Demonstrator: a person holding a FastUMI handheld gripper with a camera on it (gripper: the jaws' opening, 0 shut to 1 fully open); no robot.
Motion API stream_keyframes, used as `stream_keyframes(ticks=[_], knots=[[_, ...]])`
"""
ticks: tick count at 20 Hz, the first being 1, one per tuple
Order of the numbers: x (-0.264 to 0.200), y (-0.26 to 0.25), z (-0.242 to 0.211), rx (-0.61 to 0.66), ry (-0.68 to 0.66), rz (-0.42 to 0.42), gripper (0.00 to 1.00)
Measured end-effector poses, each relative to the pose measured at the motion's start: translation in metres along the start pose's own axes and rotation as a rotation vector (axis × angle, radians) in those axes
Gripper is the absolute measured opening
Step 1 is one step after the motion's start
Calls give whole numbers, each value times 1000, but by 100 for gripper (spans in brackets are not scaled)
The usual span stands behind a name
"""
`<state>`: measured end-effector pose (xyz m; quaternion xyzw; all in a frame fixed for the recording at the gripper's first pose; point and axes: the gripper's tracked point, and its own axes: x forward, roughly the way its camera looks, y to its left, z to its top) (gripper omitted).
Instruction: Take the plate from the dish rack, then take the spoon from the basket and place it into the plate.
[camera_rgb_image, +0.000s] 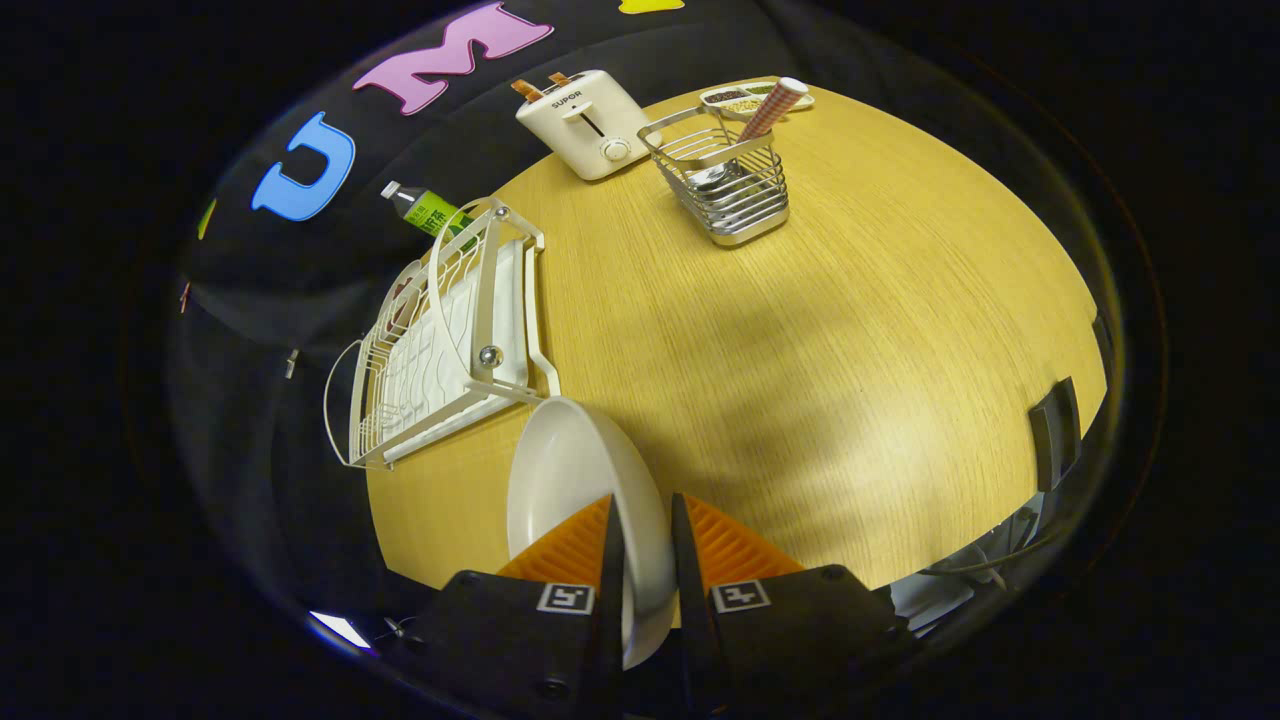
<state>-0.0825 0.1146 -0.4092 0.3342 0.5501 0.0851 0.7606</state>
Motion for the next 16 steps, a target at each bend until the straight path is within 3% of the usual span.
stream_keyframes(ticks=[4, 5, 7, 11, 14, 16], knots=[[-3, -2, 5, 46, -26, 9, 29], [-3, -3, 7, 42, -35, 7, 42], [-7, -4, 8, 21, -48, 3, 51], [-16, -7, 12, -42, -79, -4, 82], [-30, -7, 23, -98, -124, -7, 95], [-49, -4, 40, -150, -187, -2, 99]])
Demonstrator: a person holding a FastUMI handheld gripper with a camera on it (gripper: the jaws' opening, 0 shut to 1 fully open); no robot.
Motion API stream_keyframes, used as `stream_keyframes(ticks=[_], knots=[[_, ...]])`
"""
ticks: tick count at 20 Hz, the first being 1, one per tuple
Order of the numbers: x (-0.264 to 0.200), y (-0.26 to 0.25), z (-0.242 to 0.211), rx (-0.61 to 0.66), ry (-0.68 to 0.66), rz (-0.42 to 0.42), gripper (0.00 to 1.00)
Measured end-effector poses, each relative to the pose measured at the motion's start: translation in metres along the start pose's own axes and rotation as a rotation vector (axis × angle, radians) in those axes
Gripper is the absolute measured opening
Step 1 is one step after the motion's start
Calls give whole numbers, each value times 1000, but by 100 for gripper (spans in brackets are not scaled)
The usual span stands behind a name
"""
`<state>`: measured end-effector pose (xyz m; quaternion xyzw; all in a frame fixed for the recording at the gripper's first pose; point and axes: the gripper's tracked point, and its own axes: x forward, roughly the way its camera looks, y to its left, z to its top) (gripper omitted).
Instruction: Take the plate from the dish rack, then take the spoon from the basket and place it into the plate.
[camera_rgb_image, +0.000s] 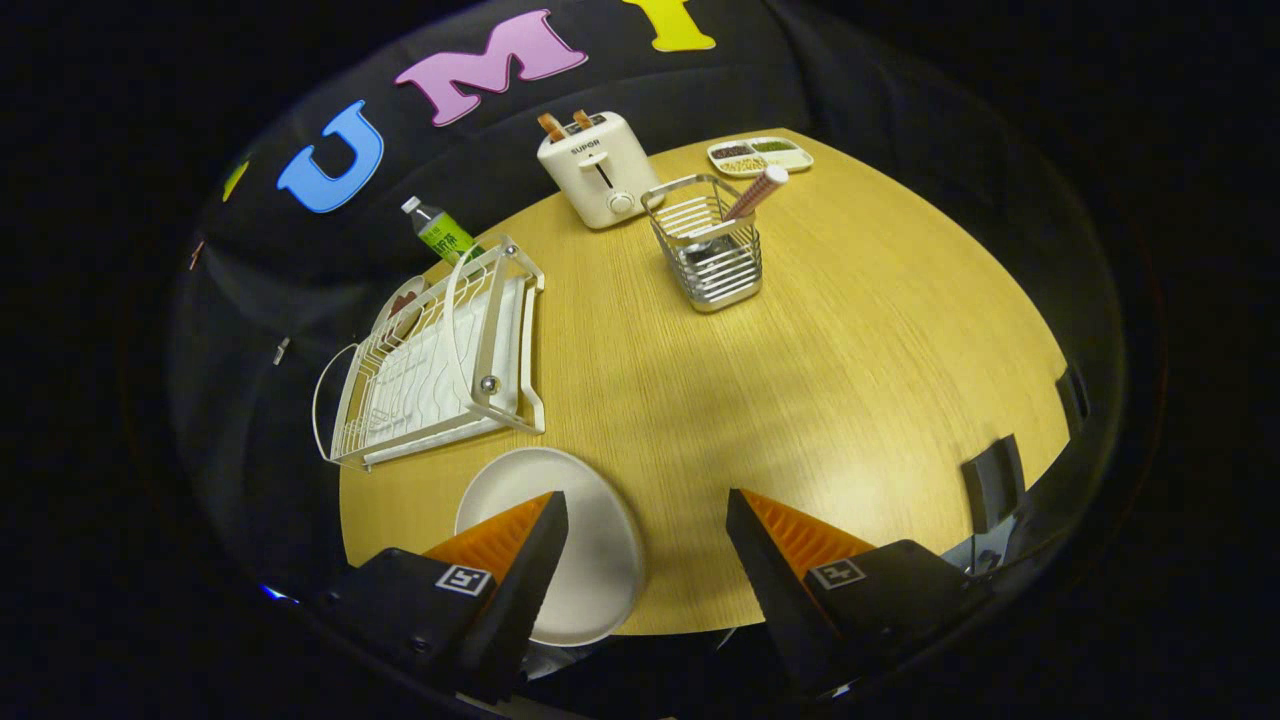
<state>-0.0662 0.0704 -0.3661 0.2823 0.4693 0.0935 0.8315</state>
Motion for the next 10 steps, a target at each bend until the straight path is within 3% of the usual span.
stream_keyframes(ticks=[10], knots=[[-87, -6, 161, -333, -352, -42, 99]])
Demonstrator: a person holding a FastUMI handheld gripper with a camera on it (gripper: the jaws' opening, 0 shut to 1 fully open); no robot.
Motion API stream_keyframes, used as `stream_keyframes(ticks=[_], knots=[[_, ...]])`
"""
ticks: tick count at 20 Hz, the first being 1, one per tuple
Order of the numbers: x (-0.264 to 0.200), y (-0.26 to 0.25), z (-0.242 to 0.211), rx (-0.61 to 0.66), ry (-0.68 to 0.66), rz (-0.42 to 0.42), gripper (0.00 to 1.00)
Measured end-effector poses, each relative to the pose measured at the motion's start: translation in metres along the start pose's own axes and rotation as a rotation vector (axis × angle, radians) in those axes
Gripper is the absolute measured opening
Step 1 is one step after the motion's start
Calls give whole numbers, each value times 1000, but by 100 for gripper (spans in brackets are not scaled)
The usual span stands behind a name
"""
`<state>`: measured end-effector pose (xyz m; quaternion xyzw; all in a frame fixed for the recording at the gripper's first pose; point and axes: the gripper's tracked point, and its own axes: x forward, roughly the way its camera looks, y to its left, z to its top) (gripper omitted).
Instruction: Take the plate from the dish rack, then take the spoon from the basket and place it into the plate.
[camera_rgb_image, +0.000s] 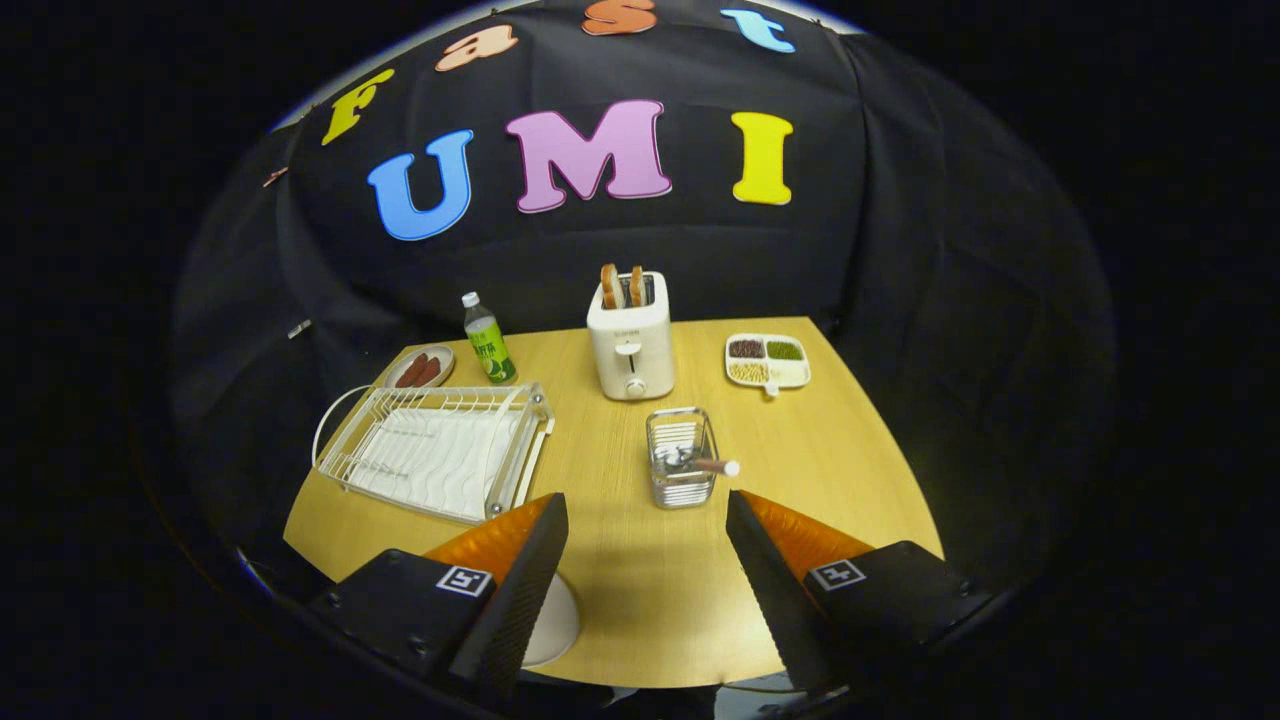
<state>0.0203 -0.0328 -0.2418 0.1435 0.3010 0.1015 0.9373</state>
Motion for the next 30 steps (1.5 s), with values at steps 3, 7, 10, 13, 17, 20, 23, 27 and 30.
stream_keyframes(ticks=[3, 7, 10, 13, 17, 20, 23, 27, 30], knots=[[8, -17, 26, -70, -48, -3, 99], [40, -37, 25, -144, -12, 5, 98], [69, -43, -1, -148, 58, 37, 91], [94, -47, -31, -152, 133, 64, 89], [122, -54, -59, -129, 202, 73, 82], [134, -55, -70, -109, 234, 75, 61], [134, -47, -71, -79, 247, 89, 19], [131, -43, -67, -116, 245, 79, 15], [124, -50, -55, -108, 222, 32, 11]])
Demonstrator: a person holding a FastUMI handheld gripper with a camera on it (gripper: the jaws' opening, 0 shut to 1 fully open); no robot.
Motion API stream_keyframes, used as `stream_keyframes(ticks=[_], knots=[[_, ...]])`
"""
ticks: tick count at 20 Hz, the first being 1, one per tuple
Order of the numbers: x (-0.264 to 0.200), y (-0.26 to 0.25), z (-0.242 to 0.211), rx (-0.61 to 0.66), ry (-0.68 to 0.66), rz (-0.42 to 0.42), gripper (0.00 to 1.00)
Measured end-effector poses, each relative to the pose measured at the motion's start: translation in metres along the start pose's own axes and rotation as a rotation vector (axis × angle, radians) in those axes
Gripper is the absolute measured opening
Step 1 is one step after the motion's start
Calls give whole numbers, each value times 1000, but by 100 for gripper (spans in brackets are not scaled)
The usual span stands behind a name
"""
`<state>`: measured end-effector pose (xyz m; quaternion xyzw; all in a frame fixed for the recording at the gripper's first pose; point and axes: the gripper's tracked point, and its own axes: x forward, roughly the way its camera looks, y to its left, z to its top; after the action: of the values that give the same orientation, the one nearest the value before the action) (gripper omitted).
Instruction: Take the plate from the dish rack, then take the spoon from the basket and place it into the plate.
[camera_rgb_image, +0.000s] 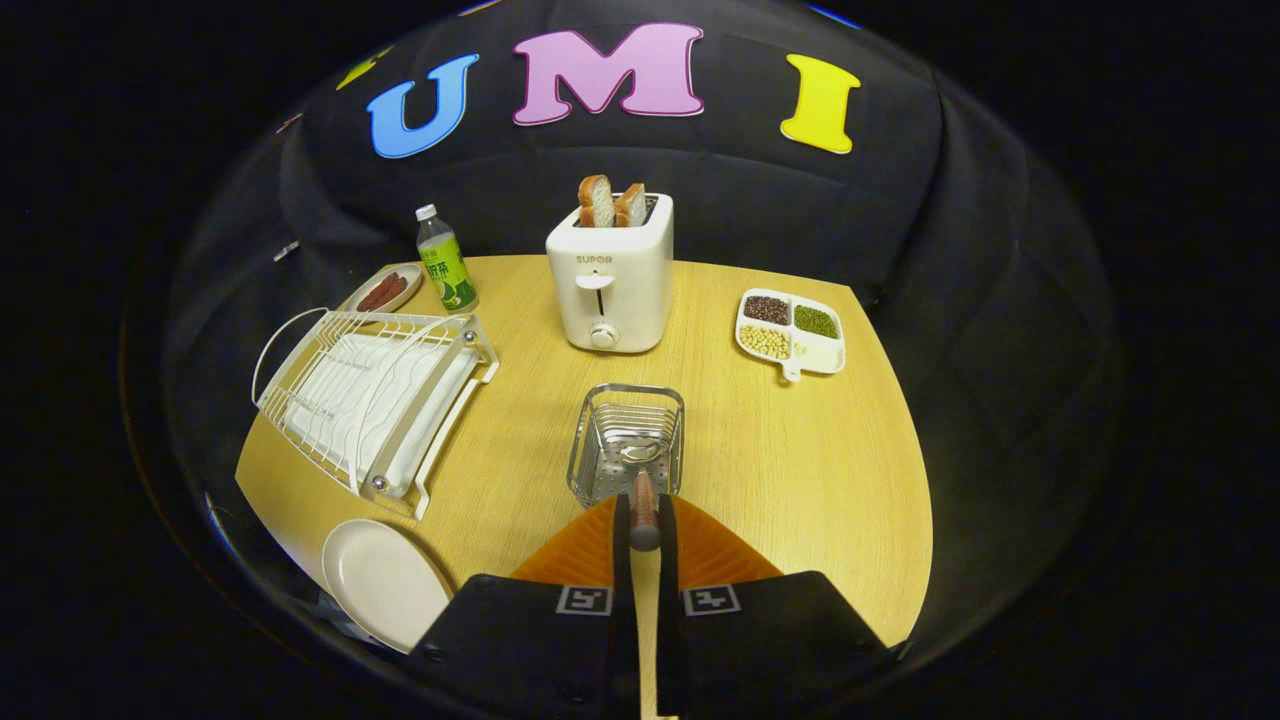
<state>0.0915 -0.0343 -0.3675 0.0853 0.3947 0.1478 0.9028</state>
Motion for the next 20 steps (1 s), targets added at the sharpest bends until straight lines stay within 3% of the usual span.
stream_keyframes(ticks=[6, 10, 12, 17, 20], knots=[[-56, 4, 25, -2, -77, -12, 11], [-110, 37, 39, 4, -135, 40, 11], [-135, 59, 41, 13, -155, 84, 11], [-188, 135, 30, 70, -182, 306, 11], [-201, 165, 7, 39, -151, 374, 11]])
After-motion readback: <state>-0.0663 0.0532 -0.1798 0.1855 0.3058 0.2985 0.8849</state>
